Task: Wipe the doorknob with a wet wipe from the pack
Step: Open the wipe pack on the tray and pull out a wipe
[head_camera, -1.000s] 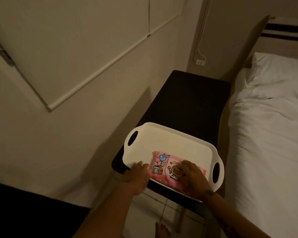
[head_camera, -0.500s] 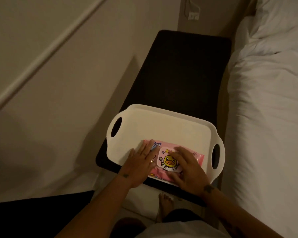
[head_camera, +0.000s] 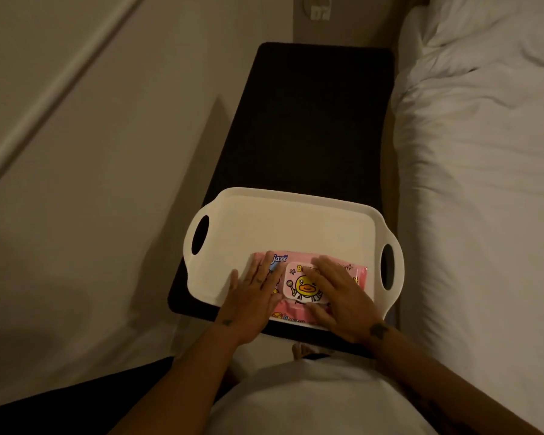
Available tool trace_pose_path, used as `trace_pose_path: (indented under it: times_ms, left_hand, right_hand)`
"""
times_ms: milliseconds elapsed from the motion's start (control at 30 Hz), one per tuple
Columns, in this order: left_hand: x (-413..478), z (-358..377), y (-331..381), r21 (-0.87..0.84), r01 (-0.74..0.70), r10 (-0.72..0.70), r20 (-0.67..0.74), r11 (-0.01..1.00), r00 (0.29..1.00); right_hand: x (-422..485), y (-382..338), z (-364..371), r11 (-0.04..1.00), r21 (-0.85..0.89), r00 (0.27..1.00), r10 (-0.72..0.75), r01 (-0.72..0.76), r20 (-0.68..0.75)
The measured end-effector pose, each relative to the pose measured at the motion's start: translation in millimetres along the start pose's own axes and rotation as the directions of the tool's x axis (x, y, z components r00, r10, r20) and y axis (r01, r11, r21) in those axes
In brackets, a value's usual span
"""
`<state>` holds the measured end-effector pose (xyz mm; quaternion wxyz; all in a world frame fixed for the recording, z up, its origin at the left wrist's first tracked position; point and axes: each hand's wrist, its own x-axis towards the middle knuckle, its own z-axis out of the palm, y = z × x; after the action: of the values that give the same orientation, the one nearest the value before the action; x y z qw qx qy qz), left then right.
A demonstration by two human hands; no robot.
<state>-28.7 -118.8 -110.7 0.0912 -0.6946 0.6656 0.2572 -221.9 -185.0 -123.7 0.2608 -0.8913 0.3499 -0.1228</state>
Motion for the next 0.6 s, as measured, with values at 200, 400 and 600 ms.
trace_pose_path:
  times_ms: [200, 400, 600]
  left_hand:
    - [-2.3, 4.3, -8.6, 0.043, -0.041, 0.04, 0.015, 0.998, 0.999]
    - [2.1, -6.4, -3.7, 0.035, -0.02, 0.019, 0.02, 0.999, 1.0]
    - [0.3, -1.9, -3.5, 0.005, -0.019, 0.019, 0.023, 1.0, 1.0]
  right_hand:
    - [-2.6, -12.4, 2.6, 0.996, -0.064, 0.997, 0.068, -0.07, -0.025]
    - [1.9, -11.7, -1.5, 0.989, -0.143, 0.999, 0.048, -0.048, -0.006]
    - [17.9, -24.1, -27.1, 0.94, 0.268, 0.962, 0.249, -0.212, -0.115]
